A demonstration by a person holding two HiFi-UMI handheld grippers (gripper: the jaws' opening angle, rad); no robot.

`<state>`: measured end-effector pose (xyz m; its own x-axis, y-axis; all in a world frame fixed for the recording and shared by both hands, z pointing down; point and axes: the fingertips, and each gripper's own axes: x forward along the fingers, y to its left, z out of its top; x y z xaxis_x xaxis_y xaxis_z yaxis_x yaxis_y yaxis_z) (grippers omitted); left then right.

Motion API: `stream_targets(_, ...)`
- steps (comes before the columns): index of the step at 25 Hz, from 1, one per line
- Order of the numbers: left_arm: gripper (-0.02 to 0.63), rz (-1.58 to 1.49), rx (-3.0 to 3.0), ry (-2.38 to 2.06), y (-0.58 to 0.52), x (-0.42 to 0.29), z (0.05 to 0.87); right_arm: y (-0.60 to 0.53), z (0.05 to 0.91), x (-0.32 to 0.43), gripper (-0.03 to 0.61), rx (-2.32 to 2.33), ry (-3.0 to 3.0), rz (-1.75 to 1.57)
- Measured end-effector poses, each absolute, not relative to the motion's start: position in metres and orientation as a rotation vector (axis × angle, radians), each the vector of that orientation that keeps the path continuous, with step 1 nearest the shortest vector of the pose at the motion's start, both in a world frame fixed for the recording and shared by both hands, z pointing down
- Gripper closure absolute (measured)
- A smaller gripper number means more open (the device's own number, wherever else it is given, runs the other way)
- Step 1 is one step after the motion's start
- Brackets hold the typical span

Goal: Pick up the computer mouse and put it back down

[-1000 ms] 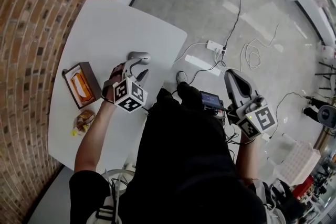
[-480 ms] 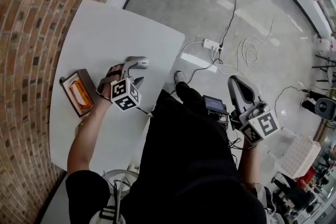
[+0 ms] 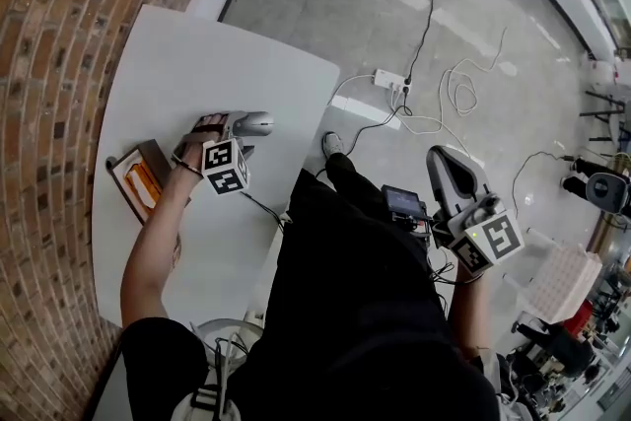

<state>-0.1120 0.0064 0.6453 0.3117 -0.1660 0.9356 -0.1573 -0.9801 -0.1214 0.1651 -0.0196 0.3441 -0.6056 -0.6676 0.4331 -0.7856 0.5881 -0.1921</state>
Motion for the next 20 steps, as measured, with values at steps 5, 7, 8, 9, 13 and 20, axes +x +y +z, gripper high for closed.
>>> stream_targets(5,0.301,-1.814,-2.535,0.269,-0.001,-0.111,0.653,-0.020,0.346,0.171,0.561,1.223,-2.486,0.534)
stream_targets(7,0.299,-1.829,-2.531,0.247,0.000,-0.111,0.658,-0.020,0.347,0.173,0.561,1.228,-2.477,0.546)
stream_targets(8,0.298,-1.836,-2.529,0.237,0.001,-0.111,0.661,-0.020,0.347,0.173,0.561,1.227,-2.477,0.550)
stream_targets(9,0.295,-1.843,-2.529,0.229,0.001,-0.111,0.663,-0.021,0.348,0.172,0.561,1.226,-2.477,0.550)
stream_targets(13,0.287,-1.860,-2.526,0.208,0.000,-0.111,0.672,-0.022,0.351,0.174,0.561,1.230,-2.469,0.550)
stream_targets(20,0.287,-1.889,-2.496,0.145,-0.009,-0.106,0.685,-0.025,0.350,0.164,0.561,1.205,-2.484,0.566)
